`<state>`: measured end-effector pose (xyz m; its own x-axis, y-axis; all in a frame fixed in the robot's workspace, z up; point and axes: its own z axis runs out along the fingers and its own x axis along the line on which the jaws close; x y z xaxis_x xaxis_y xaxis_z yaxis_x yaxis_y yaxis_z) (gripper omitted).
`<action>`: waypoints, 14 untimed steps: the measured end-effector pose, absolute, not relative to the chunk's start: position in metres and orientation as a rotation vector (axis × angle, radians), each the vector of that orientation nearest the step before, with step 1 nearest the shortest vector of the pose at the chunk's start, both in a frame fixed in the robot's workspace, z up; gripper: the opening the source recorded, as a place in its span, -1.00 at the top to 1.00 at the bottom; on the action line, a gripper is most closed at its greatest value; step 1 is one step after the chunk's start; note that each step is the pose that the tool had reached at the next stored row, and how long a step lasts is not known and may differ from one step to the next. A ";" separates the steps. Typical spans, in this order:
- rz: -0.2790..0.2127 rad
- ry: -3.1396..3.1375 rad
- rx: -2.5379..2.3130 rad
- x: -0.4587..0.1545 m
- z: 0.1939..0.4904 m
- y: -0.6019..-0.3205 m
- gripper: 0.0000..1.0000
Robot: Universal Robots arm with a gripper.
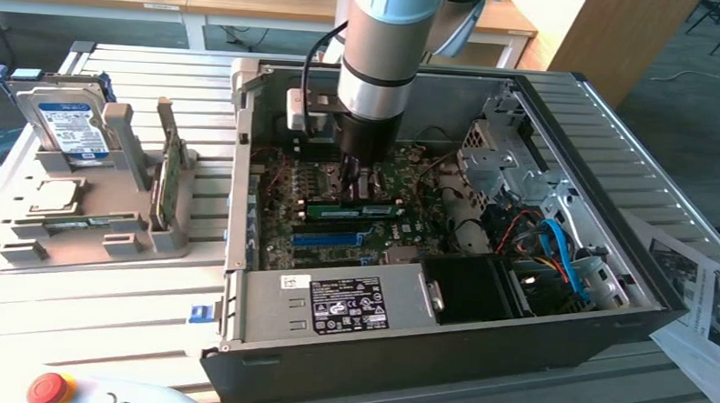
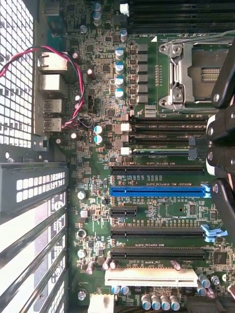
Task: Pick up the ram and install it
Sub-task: 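Press down the ram until it locks into place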
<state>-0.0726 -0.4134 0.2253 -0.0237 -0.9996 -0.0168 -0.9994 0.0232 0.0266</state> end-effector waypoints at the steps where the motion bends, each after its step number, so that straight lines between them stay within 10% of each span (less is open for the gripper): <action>1: -0.048 -2.242 2.190 -0.073 0.225 -0.413 0.79; 14: -0.048 -2.242 2.190 -0.073 0.223 -0.413 0.79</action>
